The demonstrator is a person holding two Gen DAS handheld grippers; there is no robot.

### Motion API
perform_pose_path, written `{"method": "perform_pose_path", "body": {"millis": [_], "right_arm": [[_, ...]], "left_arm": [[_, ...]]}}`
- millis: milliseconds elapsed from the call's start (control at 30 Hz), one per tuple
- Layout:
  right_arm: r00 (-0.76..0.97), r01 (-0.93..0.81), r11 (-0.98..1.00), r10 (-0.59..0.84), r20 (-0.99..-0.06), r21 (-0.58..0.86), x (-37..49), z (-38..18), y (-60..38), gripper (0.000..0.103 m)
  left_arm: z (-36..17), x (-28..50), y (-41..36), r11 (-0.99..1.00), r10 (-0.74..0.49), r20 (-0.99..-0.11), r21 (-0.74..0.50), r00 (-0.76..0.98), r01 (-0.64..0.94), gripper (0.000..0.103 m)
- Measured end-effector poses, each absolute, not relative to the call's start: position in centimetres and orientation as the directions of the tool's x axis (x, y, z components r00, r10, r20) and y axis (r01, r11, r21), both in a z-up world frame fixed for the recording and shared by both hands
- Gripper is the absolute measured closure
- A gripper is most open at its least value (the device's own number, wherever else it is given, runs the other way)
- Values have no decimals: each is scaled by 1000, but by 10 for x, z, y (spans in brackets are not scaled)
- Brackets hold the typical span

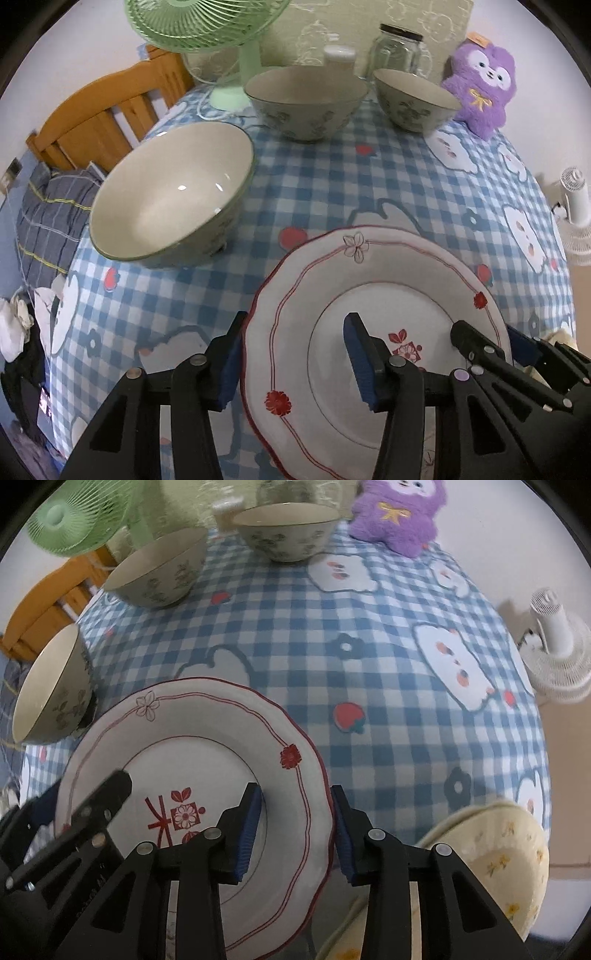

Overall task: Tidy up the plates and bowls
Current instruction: 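Lift the red-rim plate and carry it toward the yellow-flower plates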

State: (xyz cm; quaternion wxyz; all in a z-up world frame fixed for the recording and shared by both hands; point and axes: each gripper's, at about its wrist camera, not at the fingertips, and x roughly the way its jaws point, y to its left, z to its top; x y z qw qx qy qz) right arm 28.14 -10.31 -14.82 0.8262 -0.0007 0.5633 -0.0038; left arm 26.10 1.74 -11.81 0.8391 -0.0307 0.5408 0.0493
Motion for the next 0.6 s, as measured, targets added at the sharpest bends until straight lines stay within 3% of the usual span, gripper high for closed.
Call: {"method": "perform_pose_path", "body": {"millis": [600], "right_arm": [[407,43,998,-63,-911,-50,261,-119,-118,64]], "left_arm": [[-103,242,-6,999,20,-912,3,410,-42,52]]}}
